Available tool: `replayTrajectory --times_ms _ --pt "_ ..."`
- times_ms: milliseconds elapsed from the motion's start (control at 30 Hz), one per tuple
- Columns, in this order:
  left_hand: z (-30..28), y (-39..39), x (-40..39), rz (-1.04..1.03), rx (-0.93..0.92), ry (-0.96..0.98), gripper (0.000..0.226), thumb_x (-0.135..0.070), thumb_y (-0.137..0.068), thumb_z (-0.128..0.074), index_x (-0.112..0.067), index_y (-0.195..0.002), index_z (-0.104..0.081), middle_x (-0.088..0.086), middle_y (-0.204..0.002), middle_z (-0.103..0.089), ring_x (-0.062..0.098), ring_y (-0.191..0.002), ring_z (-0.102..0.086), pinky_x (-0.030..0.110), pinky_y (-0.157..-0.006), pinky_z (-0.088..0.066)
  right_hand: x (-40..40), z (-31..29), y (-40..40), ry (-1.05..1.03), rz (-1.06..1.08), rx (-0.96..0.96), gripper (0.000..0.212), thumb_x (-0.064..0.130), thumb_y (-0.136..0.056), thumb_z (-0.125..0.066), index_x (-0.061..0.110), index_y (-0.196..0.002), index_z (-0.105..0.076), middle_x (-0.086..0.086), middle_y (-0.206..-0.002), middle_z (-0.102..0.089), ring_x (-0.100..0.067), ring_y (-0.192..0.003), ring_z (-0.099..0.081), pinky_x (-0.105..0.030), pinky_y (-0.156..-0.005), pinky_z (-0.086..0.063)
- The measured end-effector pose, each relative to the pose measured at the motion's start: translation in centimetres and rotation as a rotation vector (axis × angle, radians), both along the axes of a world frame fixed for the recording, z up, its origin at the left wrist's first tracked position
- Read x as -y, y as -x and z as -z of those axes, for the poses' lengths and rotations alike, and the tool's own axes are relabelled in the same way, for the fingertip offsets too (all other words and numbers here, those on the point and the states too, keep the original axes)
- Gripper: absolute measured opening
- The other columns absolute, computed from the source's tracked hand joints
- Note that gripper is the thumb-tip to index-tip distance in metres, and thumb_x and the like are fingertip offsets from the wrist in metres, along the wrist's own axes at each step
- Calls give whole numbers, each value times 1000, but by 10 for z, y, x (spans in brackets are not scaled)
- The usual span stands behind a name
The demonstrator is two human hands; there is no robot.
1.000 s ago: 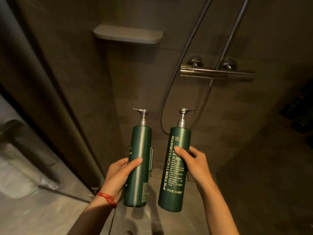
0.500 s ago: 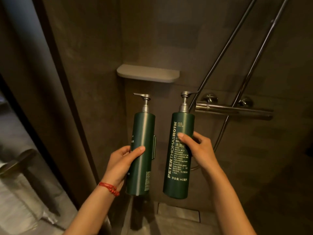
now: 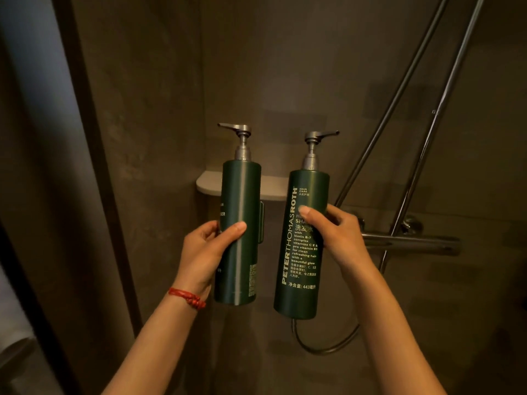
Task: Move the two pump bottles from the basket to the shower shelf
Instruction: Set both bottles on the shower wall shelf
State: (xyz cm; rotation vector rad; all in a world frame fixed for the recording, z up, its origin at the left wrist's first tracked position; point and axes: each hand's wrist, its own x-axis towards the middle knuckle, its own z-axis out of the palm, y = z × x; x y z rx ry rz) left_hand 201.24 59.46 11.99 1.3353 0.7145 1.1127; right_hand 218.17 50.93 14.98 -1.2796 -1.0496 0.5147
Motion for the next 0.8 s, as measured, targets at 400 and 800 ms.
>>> replayTrajectory --times_ms 400,800 --pt "-57 -28 -54 7 101 -178 55 -38 -53 -70 -20 -102 -57 0 -98 -64 10 -81 -66 25 -67 -53 -45 -57 -18 -167 27 90 11 28 -77 -65 25 -88 -63 7 -80 -67 5 -62 -65 -7 -52 -47" --pt "-90 -69 -143 -222 138 -306 51 -23 -63 -75 -16 -108 -54 -5 -99 -61 12 -93 -60 24 -74 -48 -136 -109 -61 -274 -85 175 21 26 -75 -68 39 -86 -55 14 -85 -63 13 -65 -63 -5 -51 -47"
